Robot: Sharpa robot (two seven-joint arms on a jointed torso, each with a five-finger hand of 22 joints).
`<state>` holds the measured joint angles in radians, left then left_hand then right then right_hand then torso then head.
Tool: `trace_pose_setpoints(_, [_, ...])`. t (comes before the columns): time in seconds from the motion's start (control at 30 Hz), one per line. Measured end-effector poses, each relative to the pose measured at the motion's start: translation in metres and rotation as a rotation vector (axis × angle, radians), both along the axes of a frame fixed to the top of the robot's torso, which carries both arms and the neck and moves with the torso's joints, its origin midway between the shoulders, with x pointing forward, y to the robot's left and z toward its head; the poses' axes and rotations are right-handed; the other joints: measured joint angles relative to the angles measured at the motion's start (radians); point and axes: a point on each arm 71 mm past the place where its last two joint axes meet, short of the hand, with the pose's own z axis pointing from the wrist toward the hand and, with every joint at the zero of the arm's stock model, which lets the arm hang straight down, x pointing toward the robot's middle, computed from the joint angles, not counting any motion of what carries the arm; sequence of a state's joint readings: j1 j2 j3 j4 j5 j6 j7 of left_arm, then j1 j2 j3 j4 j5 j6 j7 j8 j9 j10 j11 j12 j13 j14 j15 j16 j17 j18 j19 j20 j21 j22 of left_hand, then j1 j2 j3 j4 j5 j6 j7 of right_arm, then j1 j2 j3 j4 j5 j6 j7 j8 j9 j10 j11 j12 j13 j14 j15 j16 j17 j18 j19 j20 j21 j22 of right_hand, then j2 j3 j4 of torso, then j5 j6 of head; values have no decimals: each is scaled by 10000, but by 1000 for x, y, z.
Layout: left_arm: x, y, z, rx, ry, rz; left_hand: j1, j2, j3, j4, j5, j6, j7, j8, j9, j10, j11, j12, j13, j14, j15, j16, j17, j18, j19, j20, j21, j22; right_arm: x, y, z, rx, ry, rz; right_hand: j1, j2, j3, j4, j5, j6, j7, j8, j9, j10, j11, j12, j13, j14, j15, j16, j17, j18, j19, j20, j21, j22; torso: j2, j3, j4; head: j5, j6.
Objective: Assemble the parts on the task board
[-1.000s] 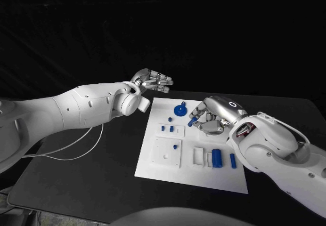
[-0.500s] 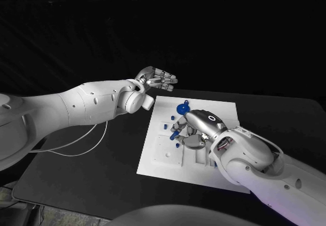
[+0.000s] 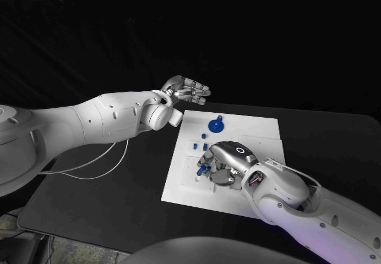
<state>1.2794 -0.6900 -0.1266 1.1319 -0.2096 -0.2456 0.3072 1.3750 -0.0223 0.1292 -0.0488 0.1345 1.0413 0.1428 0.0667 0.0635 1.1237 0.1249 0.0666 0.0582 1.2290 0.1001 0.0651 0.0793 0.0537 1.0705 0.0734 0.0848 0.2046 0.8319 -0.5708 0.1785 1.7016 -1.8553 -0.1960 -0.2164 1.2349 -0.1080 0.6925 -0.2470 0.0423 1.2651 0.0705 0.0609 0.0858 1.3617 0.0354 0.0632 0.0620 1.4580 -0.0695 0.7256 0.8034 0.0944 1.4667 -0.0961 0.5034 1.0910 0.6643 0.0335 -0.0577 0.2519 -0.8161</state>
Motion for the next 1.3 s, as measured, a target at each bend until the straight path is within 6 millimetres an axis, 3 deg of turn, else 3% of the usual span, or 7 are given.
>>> trace_pose_setpoints(1.3, [0,0,0,-6,15,-27,0,0,0,0,0,0,0,0,0,0,0,0,0,0,0,0,0,0,0,0,0,2,-4,4,-16,-471,103,237,-16,18,-43,-43,41,14,34,2,-1,17,16,42,1,17,17,-37,45,1,1,3,-1,22,-2,-8,2,52,-92])
